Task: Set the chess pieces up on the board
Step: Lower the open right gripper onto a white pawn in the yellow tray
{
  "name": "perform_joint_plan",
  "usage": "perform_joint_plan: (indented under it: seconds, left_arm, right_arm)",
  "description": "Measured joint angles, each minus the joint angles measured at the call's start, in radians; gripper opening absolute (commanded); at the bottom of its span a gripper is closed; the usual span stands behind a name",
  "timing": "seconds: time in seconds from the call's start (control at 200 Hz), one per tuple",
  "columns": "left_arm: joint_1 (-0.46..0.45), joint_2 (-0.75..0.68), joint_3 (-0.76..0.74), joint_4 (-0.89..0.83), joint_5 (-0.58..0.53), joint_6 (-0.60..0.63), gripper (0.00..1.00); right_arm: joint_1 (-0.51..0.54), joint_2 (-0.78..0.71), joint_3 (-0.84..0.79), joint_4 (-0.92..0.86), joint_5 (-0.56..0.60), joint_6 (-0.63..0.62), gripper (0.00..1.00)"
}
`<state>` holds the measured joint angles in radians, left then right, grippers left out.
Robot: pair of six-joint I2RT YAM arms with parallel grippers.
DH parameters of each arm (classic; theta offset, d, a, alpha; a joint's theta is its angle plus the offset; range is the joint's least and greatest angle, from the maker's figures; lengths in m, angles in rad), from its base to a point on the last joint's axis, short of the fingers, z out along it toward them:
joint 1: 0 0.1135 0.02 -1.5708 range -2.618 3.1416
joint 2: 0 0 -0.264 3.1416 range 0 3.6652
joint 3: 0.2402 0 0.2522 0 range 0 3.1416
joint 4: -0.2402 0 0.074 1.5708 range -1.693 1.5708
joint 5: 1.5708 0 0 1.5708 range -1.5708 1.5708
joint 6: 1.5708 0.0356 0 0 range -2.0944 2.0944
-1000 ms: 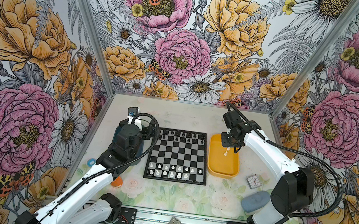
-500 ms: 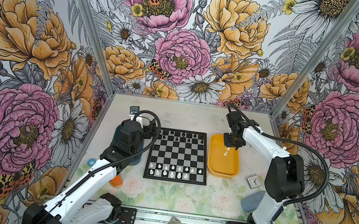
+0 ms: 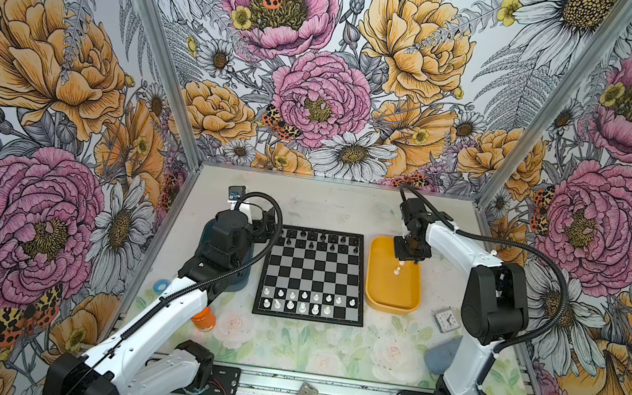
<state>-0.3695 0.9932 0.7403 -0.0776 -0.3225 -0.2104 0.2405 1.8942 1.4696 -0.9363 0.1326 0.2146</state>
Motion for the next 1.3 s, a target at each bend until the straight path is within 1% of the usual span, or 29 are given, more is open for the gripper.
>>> perform_joint_plan:
  seconds: [0.45, 1.301]
  left_arm:
    - [0.001, 0.010, 0.000, 0.000, 0.003, 0.000, 0.99]
    - [0.001, 0.010, 0.000, 0.000, 0.011, -0.003, 0.99]
  right_arm:
    - [-0.006, 0.051, 0.007, 0.014, -0.017, -0.007, 0.32]
    - [-0.011, 0.078, 0.018, 0.041, -0.013, -0.018, 0.31]
